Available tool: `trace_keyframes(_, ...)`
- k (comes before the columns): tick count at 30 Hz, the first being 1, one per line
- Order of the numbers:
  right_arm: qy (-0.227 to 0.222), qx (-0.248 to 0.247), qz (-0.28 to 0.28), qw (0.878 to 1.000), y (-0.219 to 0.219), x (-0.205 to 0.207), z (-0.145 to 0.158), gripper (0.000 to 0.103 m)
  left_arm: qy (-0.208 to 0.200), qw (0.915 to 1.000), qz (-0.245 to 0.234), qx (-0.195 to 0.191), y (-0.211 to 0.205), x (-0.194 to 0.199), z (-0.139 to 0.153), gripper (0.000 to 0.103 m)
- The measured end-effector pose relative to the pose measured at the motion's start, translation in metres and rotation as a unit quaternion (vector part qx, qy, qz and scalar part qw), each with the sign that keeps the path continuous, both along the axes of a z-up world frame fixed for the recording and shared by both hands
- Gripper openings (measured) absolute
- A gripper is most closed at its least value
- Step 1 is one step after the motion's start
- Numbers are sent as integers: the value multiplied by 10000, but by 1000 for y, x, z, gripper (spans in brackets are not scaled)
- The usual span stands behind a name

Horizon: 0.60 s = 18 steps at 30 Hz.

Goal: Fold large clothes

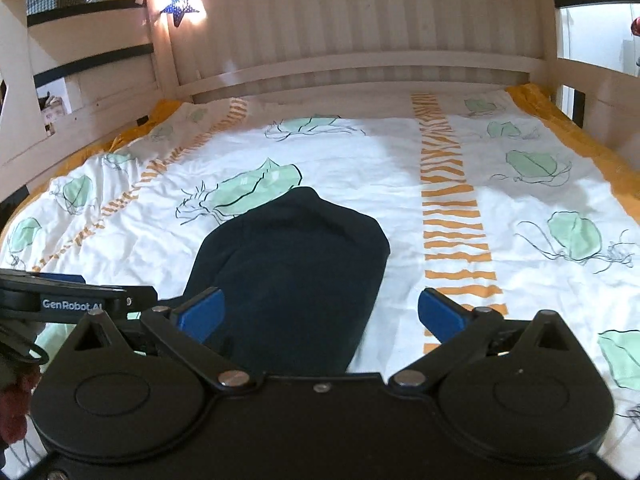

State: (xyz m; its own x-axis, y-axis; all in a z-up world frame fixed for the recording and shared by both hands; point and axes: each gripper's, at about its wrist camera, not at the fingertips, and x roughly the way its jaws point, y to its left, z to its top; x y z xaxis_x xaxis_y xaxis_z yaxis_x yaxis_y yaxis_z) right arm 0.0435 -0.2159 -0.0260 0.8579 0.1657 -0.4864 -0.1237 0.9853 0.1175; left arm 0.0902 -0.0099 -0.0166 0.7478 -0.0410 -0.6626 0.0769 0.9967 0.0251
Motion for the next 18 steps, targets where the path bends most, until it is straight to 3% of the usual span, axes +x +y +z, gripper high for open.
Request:
trace_keyframes(10,-22,-616,-492,9969,13,-26,4,102,58,9999,-119,87,-12,-19,1,103)
trace_keyframes(18,236,-308,-480,9981,10,-32,-7,102,204,9998,13,74,-8,-28,-6,103)
